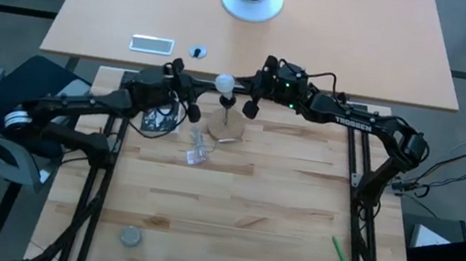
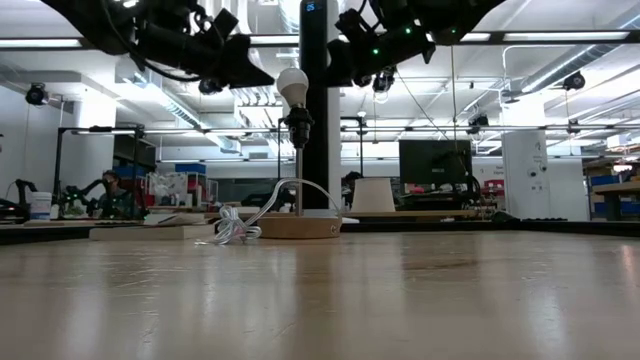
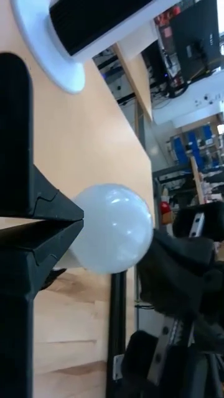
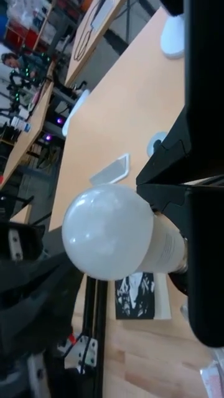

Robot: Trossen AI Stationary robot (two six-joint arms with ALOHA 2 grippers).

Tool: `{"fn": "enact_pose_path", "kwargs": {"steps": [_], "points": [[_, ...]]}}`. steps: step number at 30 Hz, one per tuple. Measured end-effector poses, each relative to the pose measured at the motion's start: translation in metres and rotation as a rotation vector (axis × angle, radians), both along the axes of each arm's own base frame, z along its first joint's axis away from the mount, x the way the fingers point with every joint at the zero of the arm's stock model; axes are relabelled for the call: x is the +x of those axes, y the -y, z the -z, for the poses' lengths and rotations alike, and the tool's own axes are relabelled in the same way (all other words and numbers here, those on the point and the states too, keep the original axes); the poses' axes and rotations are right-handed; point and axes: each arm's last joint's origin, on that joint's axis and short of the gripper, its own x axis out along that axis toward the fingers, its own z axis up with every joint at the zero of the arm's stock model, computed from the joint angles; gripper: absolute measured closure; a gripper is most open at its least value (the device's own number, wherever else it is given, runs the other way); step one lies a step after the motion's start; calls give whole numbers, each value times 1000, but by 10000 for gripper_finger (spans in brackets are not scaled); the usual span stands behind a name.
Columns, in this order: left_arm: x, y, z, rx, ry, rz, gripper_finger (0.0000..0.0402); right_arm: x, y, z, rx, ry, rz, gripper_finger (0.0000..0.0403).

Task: Screw lightbulb
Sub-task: Insert the lightbulb into the lamp

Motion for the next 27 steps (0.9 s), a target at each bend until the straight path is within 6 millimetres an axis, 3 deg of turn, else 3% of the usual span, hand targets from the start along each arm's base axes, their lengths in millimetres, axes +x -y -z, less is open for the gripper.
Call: {"fn": "enact_pose_path", "kwargs": {"steps": [27], "points": [[7,-1,0,53,34,99,401,1,-4,4,30,-35,-55,403]]}}
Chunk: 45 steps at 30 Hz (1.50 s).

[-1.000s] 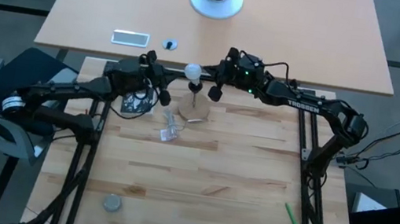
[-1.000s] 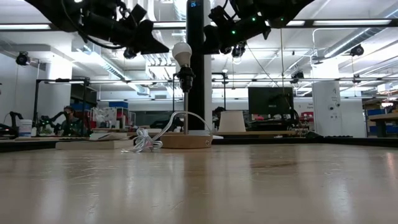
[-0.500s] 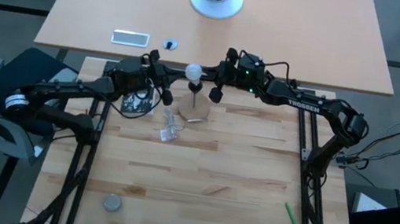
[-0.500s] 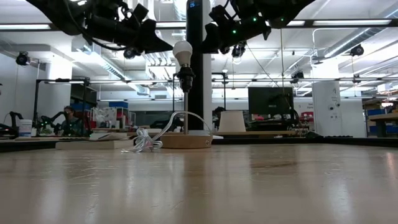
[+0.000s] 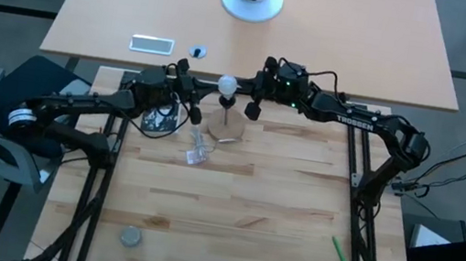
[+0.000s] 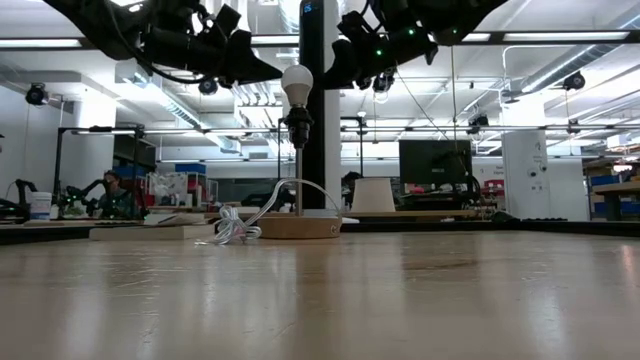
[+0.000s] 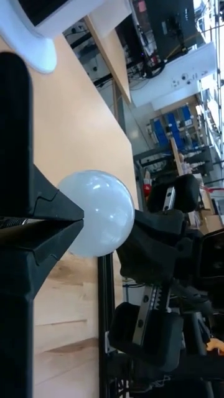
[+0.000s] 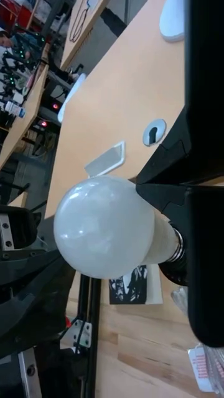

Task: Screw lightbulb
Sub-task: Insert the lightbulb into the lamp

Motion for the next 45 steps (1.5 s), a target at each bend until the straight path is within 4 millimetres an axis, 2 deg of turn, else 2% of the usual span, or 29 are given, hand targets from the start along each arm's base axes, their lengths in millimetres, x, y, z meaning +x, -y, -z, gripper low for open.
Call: {"fn": "enact_pose_path", "kwargs": {"steps": [22,37,45], "points": [[-1,-2,1,33,-24,-12,401,1,-11,5,50,-63,-26,403],[-6,1,-4,1,-6,-7,401,-5,-9,0,-3,-84,95,403],[-4,1,-1,-4,-15,23,401,-4,-7,-5,-50,-58,81,403]]}}
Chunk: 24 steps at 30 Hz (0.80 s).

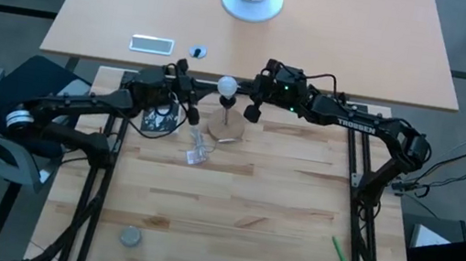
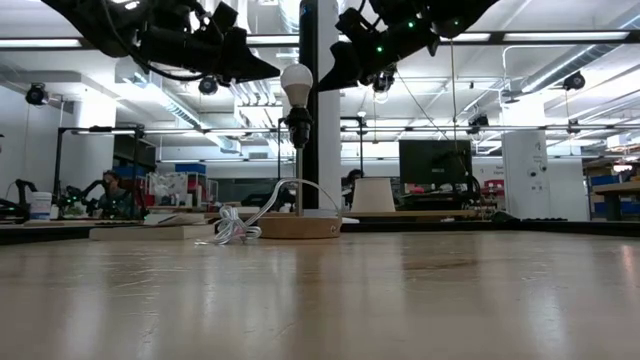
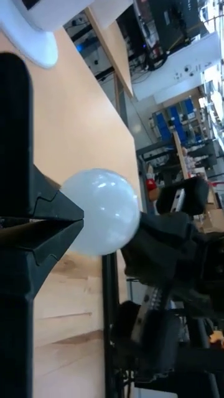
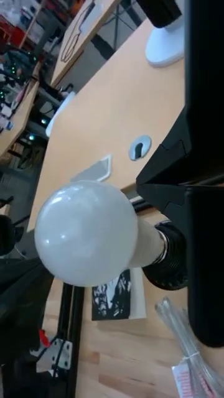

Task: Screw lightbulb
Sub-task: Insert the lightbulb into the lamp

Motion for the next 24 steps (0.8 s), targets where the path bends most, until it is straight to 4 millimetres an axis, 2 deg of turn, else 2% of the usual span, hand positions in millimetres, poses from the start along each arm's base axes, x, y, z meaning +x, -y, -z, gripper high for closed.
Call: {"fn": "enact_pose_path", "kwargs": {"steps": [5,15,24], "points": [[5,-3,6,10,-16,-4,401,0,-2,0,28,5,-97,403],[7,-6,6,19,0,-42,401,1,-6,4,59,-29,-121,403],[5,-4,7,-3,-20,-47,401,-3,-2,2,38,-36,-19,403]]}}
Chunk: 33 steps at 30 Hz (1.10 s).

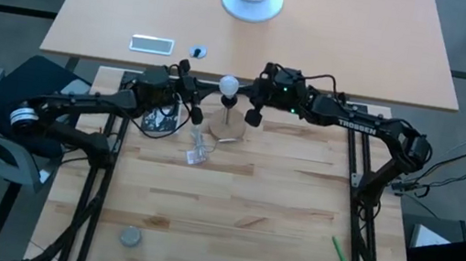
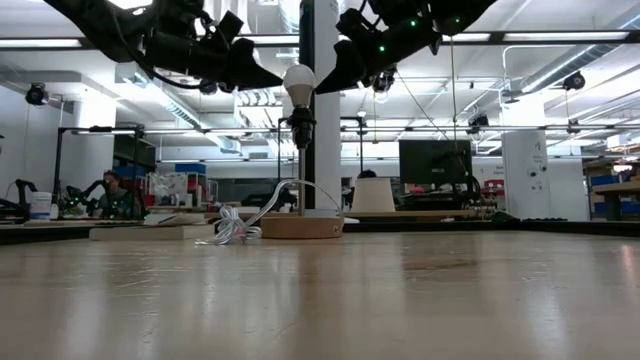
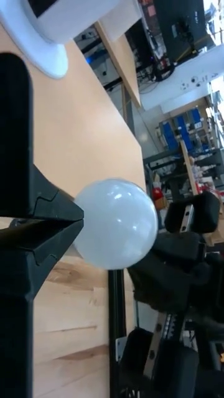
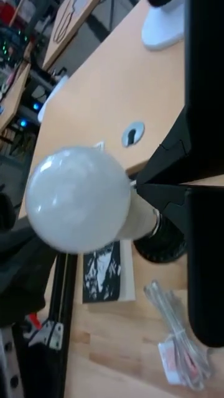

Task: Screw lightbulb
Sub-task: Insert the lightbulb into the lamp

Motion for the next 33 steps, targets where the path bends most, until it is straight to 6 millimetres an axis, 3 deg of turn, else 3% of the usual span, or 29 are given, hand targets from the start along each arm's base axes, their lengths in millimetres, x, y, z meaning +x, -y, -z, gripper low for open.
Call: {"fn": "enact_pose_path", "kwargs": {"steps": [8,20,33], "points": [[2,1,0,-6,13,55,401,0,5,-4,-28,41,9,403],[3,-1,1,0,16,44,401,0,-2,1,30,1,-77,403],[-5,2,-4,-18,3,6,401,-3,2,0,-1,-22,24,403]]}}
